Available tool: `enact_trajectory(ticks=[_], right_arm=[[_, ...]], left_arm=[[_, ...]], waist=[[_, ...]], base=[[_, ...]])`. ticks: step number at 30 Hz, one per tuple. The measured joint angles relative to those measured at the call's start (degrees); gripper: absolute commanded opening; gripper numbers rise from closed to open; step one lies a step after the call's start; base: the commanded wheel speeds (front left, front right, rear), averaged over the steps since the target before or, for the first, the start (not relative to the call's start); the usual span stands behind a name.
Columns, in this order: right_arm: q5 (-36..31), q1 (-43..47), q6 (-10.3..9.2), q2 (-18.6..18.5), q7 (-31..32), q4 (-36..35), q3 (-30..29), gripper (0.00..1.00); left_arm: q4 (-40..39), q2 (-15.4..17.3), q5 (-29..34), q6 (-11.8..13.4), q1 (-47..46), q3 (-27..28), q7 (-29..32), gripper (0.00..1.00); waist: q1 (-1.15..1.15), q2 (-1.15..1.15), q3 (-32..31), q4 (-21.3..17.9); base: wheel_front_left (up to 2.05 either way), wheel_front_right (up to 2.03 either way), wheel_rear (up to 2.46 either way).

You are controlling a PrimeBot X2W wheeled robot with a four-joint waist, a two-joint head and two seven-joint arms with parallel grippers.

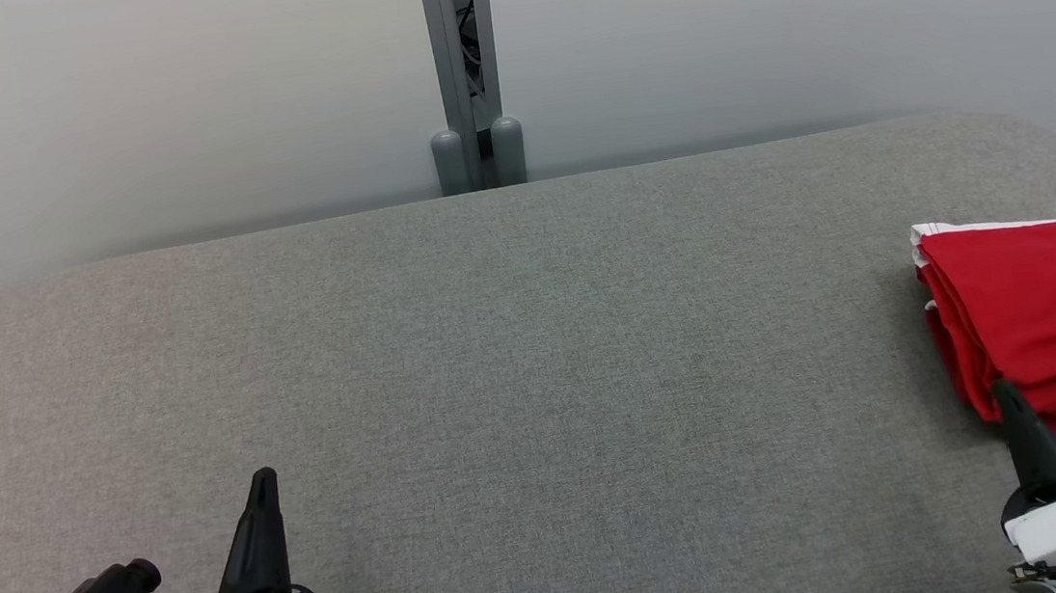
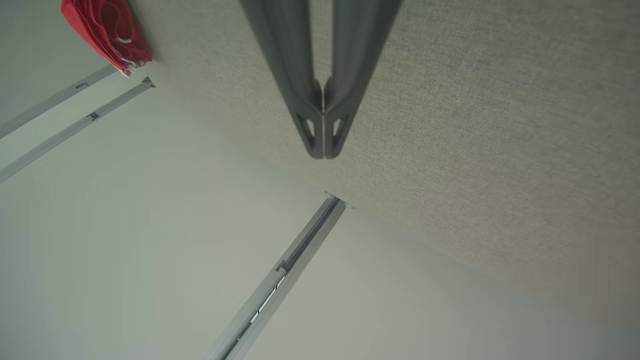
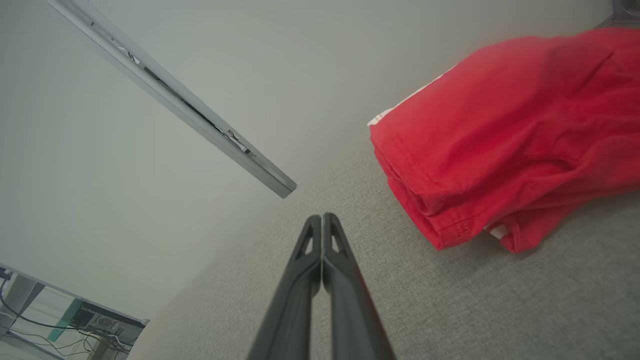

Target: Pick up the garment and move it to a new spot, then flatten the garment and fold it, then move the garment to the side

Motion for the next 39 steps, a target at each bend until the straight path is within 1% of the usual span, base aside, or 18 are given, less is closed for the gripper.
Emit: enact_trajectory(ticks=[22,39], right_arm=[[14.9,-2.0,-0.01,-0.5,5.0,2.0,-4.4,0.00],[24.3,-3.2,-0.01,-0.6,8.2,3.3,-6.9,0.00]], left_arm=[[1.9,-2.3,-14.4,-3.7,-2.3,0.8,0.4,0.00],[2.9,-3.5,-23.5,-6.0,-3.5,1.3,0.7,0.00]], waist=[[0.00,0.00,-0.1,0.2],[0.00,0.00,-0.1,0.4]], base=[[0.00,0.00,0.00],[0.00,0.00,0.00]])
